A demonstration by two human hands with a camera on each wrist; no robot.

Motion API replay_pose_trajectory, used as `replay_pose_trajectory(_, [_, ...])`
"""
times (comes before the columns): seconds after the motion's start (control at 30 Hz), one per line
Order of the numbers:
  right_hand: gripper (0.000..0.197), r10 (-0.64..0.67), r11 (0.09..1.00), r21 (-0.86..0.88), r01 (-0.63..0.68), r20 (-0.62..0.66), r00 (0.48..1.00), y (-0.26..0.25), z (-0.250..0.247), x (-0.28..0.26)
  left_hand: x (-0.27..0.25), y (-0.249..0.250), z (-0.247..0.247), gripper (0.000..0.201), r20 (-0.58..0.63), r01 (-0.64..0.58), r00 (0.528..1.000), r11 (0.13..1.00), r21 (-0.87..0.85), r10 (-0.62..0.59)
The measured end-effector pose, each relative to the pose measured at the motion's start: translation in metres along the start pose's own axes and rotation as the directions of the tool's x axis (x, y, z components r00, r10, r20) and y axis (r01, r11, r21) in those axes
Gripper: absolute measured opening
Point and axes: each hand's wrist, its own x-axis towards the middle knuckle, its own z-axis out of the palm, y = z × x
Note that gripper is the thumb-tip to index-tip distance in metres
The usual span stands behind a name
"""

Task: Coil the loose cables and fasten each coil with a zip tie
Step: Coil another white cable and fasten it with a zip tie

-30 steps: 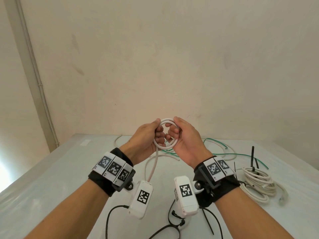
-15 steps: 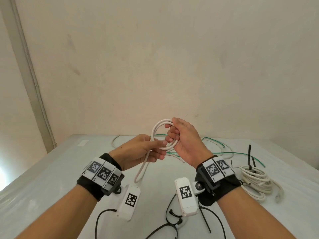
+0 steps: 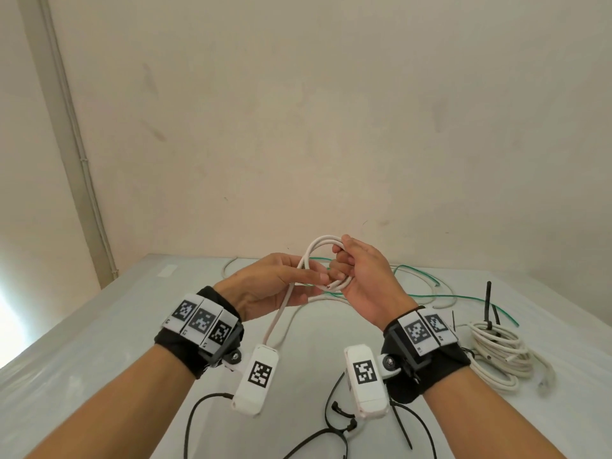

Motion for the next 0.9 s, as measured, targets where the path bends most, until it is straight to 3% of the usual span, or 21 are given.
replay_pose_trajectory(0.17, [0.028,0.05,0.993,0.108,-0.048,-0.016,0.999,-0.006,0.003,0.002,0.003,-0.003,-0.005,0.02,-0.13,-0.021,0.991,0.997,0.072,0.03])
replay_pose_trajectory(0.43, [0.032,-0.085,0.985,-0.157,0.071,-0.08,0.993,0.003,0.005,0.003,0.005,0.001,0.011,0.034,-0.145,0.075,0.987,0.997,0.02,-0.071])
replay_pose_trajectory(0.67, [0.032,-0.041,0.983,-0.18,0.035,-0.032,0.999,0.0,0.006,-0.002,0.006,-0.001,0.013,0.03,-0.103,0.089,0.992,0.989,0.12,-0.077])
replay_pose_trajectory(0.83, [0.03,-0.022,0.974,-0.225,0.026,0.02,1.0,0.0,0.005,-0.003,0.007,-0.004,0.015,0.004,-0.102,0.076,0.993,0.981,0.179,-0.058])
replay_pose_trajectory(0.9, [0.03,-0.033,0.977,-0.21,0.034,0.011,0.999,-0.001,0.005,-0.001,0.007,-0.005,0.014,0.003,-0.069,0.071,0.996,0.981,0.179,-0.059])
